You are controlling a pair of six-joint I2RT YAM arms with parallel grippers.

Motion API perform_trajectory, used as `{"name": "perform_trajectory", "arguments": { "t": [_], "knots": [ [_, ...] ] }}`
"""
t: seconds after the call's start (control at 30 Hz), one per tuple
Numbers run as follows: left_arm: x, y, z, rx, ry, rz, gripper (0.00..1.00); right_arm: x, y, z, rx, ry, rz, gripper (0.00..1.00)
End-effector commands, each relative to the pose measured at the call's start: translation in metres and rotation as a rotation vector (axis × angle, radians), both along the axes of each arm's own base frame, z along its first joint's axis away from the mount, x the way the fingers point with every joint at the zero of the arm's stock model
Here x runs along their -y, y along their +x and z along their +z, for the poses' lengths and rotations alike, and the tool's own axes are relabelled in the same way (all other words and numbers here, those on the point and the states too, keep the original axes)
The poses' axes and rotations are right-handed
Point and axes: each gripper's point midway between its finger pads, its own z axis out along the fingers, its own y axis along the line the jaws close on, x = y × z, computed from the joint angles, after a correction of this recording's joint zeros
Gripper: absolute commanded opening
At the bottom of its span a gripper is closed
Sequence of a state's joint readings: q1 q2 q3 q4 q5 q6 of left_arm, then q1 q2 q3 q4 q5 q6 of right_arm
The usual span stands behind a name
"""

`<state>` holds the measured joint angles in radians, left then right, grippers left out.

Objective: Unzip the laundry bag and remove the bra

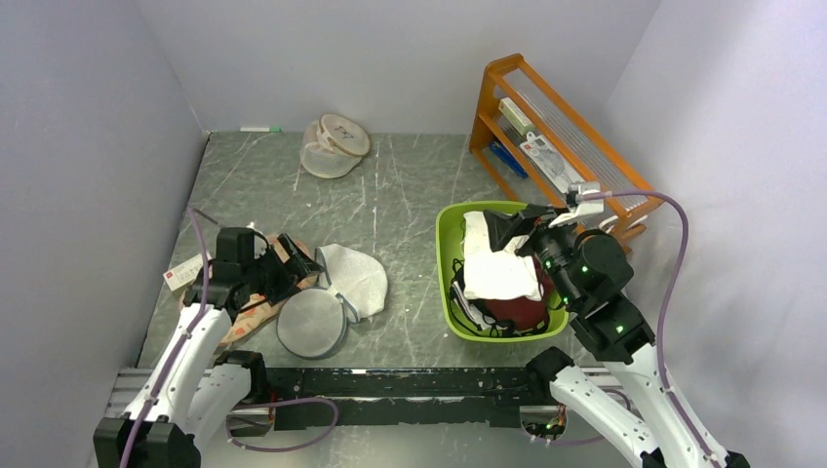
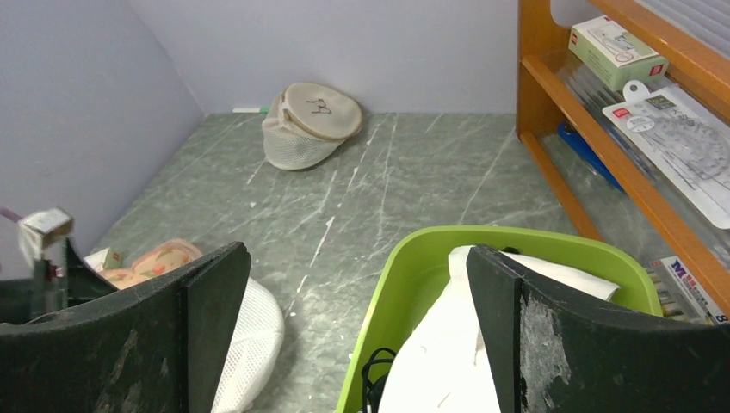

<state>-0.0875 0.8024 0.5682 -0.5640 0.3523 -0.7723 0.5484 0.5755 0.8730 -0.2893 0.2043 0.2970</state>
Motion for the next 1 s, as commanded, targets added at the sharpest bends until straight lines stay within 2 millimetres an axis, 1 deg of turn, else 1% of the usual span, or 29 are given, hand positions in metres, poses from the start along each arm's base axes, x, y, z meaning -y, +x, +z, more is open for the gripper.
{"name": "perform_trajectory", "arguments": {
  "t": [0.0, 0.07, 0.23, 0.27, 0.37, 0.47, 0.63, 0.7, 0.77, 0.83, 0.87, 0.9, 0.97],
  "knots": [
    [0.006, 0.011, -0.011, -0.080, -0.130, 0.120, 0.95, 0.003, -0.010, 0.012, 0.039, 0.039, 0.017, 1.00],
    [0.003, 0.025, -0.019, -0.111, -0.146, 0.154, 0.95, 0.007, -0.016, 0.018, 0.057, 0.050, 0.013, 1.00],
    [-0.016, 0.069, -0.035, -0.142, -0.172, 0.264, 0.95, 0.017, -0.028, 0.026, 0.084, 0.072, 0.000, 1.00],
    [-0.023, 0.077, -0.037, -0.144, -0.196, 0.299, 0.95, 0.019, -0.030, 0.027, 0.088, 0.075, -0.002, 1.00],
    [-0.031, 0.104, -0.038, -0.091, -0.254, 0.338, 0.95, 0.024, -0.034, 0.027, 0.096, 0.077, -0.012, 1.00],
    [-0.028, 0.127, -0.029, -0.021, -0.360, 0.330, 0.95, 0.027, -0.036, 0.026, 0.100, 0.074, -0.024, 1.00],
    [-0.034, 0.167, -0.044, -0.064, -0.396, 0.378, 0.95, 0.028, -0.033, 0.028, 0.109, 0.070, -0.037, 1.00],
    [-0.037, 0.190, -0.046, -0.051, -0.428, 0.393, 0.95, 0.029, -0.032, 0.032, 0.112, 0.071, -0.043, 1.00],
    [-0.040, 0.217, -0.049, -0.031, -0.441, 0.382, 0.95, 0.029, -0.033, 0.038, 0.116, 0.073, -0.040, 1.00],
    [-0.044, 0.242, -0.055, -0.062, -0.426, 0.353, 0.95, 0.029, -0.034, 0.043, 0.120, 0.075, -0.035, 1.00],
    [-0.044, 0.254, -0.051, -0.050, -0.411, 0.324, 0.95, 0.029, -0.036, 0.045, 0.123, 0.079, -0.035, 1.00],
    [-0.045, 0.267, -0.042, -0.013, -0.383, 0.289, 0.95, 0.030, -0.037, 0.046, 0.124, 0.079, -0.036, 1.00],
    [-0.049, 0.286, -0.017, 0.046, -0.306, 0.226, 0.95, 0.034, -0.039, 0.045, 0.122, 0.079, -0.044, 1.00]
  ]
}}
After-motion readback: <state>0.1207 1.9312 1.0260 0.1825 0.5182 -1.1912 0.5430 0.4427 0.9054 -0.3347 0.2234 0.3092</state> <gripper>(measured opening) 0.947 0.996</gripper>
